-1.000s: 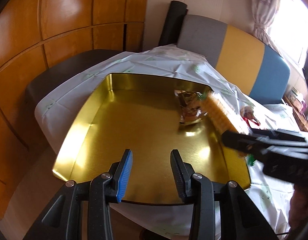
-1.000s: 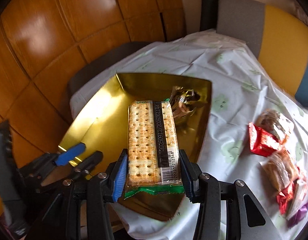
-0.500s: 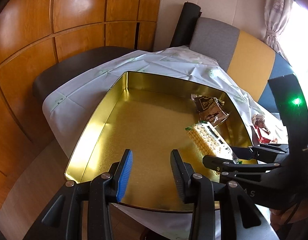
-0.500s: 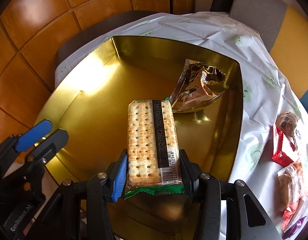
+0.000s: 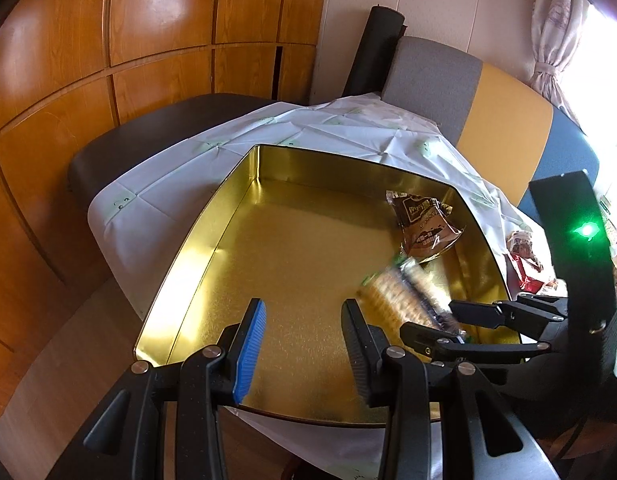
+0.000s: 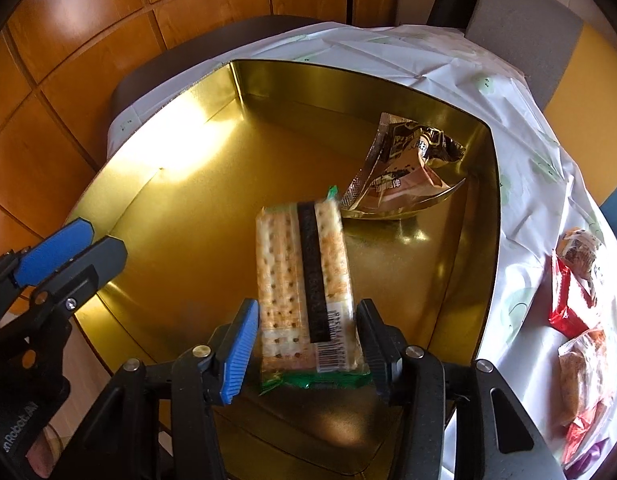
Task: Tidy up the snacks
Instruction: 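Carry the cracker pack with the right tool into the tin and release, then reach the left tool to the clear bread pack and grasp it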
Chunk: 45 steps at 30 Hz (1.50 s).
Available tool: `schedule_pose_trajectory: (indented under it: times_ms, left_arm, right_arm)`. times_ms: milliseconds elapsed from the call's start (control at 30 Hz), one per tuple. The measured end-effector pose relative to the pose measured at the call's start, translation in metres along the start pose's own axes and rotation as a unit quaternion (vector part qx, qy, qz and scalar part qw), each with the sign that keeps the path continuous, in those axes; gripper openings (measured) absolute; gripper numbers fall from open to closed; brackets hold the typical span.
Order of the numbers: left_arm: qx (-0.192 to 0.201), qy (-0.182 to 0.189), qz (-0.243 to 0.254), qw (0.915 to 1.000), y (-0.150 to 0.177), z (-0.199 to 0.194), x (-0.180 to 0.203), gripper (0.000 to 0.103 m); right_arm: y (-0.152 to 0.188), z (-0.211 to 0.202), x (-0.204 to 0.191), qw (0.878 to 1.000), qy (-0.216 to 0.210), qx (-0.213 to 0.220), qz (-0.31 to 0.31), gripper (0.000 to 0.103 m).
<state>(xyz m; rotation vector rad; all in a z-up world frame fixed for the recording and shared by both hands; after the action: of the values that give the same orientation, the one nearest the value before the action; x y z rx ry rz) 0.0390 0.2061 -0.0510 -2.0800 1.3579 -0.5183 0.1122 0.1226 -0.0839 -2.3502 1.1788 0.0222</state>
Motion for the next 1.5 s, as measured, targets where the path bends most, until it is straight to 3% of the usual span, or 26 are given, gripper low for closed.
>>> schedule_pose_trajectory:
  times_ms: [67,167,300,500,633,1000,1067,1167,1367,1500]
  left_arm:
    - [0.001,0.0,0.0,1.0,0.0,0.0,0.0,0.039]
    - [0.001,0.0,0.0,1.0,0.0,-0.001,0.0,0.039]
    - [0.002,0.002,0.003,1.0,0.0,-0.003,0.002,0.04]
    - [0.009,0.006,0.007,0.9999,-0.001,-0.008,0.006,0.04]
    - [0.007,0.009,0.015,0.9998,0.001,-0.009,0.011,0.04]
    - [0.016,0.027,0.063,0.9975,0.004,-0.023,0.046,0.04]
    - [0.02,0.034,0.076,0.9963,0.003,-0.028,0.056,0.04]
    - [0.022,0.059,0.099,0.9931,0.0,-0.037,0.077,0.04]
    - [0.018,0.124,0.155,0.9799,-0.002,-0.055,0.133,0.04]
    - [-0.001,0.179,0.192,0.9648,0.001,-0.065,0.178,0.04]
  right_arm:
    - [0.0,-0.005,0.0,1.0,-0.003,0.01,0.004,0.058]
    - [-0.001,-0.019,0.0,0.999,-0.005,0.033,0.003,0.058]
    - [0.002,-0.048,0.002,0.996,-0.016,0.089,0.007,0.06]
    - [0.019,-0.096,0.029,0.985,0.016,0.168,0.034,0.064]
    - [0.037,-0.131,0.064,0.978,0.05,0.195,0.061,0.069]
    - [0.118,-0.191,0.199,0.961,0.14,0.163,0.173,0.071]
    - [0.133,-0.2,0.219,0.958,0.149,0.155,0.188,0.079]
    - [0.155,-0.21,0.249,0.952,0.16,0.137,0.224,0.081]
    - [0.197,-0.209,0.297,0.94,0.145,0.098,0.293,0.082]
    - [0.217,-0.204,0.319,0.923,0.12,0.107,0.349,0.082]
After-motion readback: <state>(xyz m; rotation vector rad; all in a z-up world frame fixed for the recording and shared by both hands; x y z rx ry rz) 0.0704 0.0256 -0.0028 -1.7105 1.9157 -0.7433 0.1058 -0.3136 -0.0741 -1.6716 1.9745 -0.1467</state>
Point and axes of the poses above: each gripper's, at about its wrist camera, not at the fingertips, and z roughly the way its jaws point, x to its right, y to its underside, the point moved 3 cm from there along z, roughly the way its jaws point, and after that the axes turned 10 degrees about -y, right-handed, at the moved point
